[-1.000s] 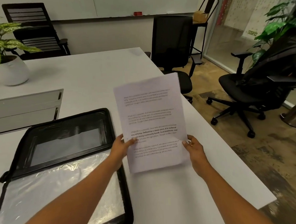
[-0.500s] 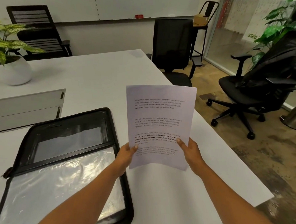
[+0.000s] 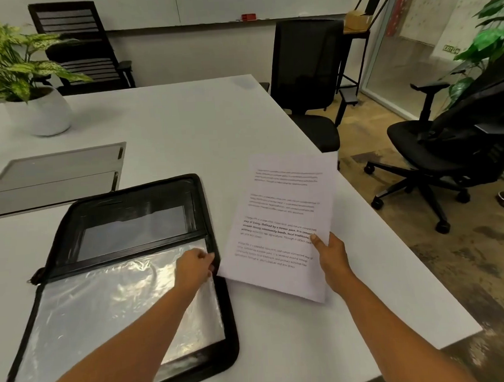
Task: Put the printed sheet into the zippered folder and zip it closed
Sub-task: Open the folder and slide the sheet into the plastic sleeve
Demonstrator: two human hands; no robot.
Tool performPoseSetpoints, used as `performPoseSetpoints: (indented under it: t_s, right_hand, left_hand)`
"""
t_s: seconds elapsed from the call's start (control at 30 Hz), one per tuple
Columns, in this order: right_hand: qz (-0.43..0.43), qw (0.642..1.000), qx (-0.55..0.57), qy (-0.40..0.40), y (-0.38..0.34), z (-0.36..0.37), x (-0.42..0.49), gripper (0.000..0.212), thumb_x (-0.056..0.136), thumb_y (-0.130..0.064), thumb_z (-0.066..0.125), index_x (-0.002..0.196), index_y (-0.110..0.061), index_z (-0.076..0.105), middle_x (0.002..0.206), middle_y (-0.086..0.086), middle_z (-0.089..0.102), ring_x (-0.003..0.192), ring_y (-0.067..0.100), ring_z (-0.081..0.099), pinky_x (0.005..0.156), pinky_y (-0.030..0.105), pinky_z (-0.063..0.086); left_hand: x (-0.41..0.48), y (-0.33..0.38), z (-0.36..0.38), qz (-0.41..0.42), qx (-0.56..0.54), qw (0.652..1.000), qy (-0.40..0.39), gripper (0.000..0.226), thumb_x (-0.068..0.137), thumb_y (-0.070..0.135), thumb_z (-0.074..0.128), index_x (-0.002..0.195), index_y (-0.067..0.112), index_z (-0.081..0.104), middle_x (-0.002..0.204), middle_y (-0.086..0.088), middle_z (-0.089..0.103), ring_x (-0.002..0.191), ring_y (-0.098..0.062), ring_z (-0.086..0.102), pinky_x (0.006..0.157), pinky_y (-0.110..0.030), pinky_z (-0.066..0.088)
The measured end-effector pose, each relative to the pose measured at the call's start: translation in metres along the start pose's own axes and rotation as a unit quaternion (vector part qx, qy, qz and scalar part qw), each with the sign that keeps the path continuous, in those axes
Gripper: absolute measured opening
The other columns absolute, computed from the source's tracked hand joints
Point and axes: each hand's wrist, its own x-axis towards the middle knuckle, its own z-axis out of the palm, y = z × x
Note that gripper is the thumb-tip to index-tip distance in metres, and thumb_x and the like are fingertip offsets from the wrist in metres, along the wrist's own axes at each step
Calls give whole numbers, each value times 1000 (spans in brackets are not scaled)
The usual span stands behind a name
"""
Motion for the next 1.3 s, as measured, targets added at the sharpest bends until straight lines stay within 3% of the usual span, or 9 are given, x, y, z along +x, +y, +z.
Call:
performPoseSetpoints:
  t_s: [0.1,0.2,0.3,0.37,0.5,0.7,0.9,1.03,1.3]
  right_hand:
    - [13,1000,9,20,7,3,-1,31,94,-14,49,125,-14,51,109,-2,58,98,17,53,86,31,41]
    - [29,999,7,27,13,7,-3,32,94,-13,49,125,-12,51,110,0,58,98,18,53,87,31,42]
    - [37,999,-1,26,15,9,-3,31,94,-12,49,125,-11,52,116,6,59,101,21,54,91,34,43]
    - [40,999,-3,26,16,10,-2,31,94,-12,48,124,-10,52,119,8,60,101,21,54,93,35,43]
    - [45,999,-3,26,16,10,0,30,94,-11,49,123,-9,53,123,11,60,101,22,54,94,36,43]
    - [54,998,-10,27,16,11,2,29,94,-12,49,122,-9,53,123,12,60,100,23,54,95,40,44]
    - [59,998,-8,28,16,13,1,30,94,-12,48,124,-10,52,124,12,59,106,26,55,96,41,45]
    - [60,998,-6,25,16,13,0,30,94,-12,49,123,-9,52,124,12,59,103,25,55,94,38,45]
    - [60,998,7,24,11,15,-1,29,94,-12,49,122,-9,53,124,12,59,102,22,54,90,35,43]
  left_hand:
    - [-6,-18,-9,-23,189,982,-13,25,81,27,70,71,6,60,65,-7,64,60,-22,64,62,-27,52]
    - [-14,-25,-6,-38,262,962,-69,44,69,44,77,59,13,49,51,0,55,41,-11,54,45,-20,41]
    - [-19,-24,-1,-34,290,954,-70,49,64,51,79,71,13,48,62,1,55,53,-13,57,53,-23,45]
    - [-21,-23,1,-36,280,957,-68,45,65,43,80,74,12,50,64,1,55,57,-15,58,55,-23,46]
    - [-21,-23,-1,-63,229,970,-48,29,69,24,79,69,7,55,54,-1,57,45,-13,57,46,-19,45]
    - [-28,-27,-2,-67,212,974,-32,35,66,28,82,79,3,63,66,-6,61,61,-20,60,59,-26,49]
    - [-27,-25,-4,-89,177,980,-10,6,73,6,65,74,0,64,64,-9,61,64,-25,63,65,-29,54]
    - [-24,-28,-9,-120,85,989,-7,8,74,-2,62,70,-8,67,60,-17,65,53,-28,65,67,-39,60]
    - [-28,-28,-18,-161,17,987,6,23,69,-5,68,50,1,56,40,-6,53,35,-17,52,54,-26,51]
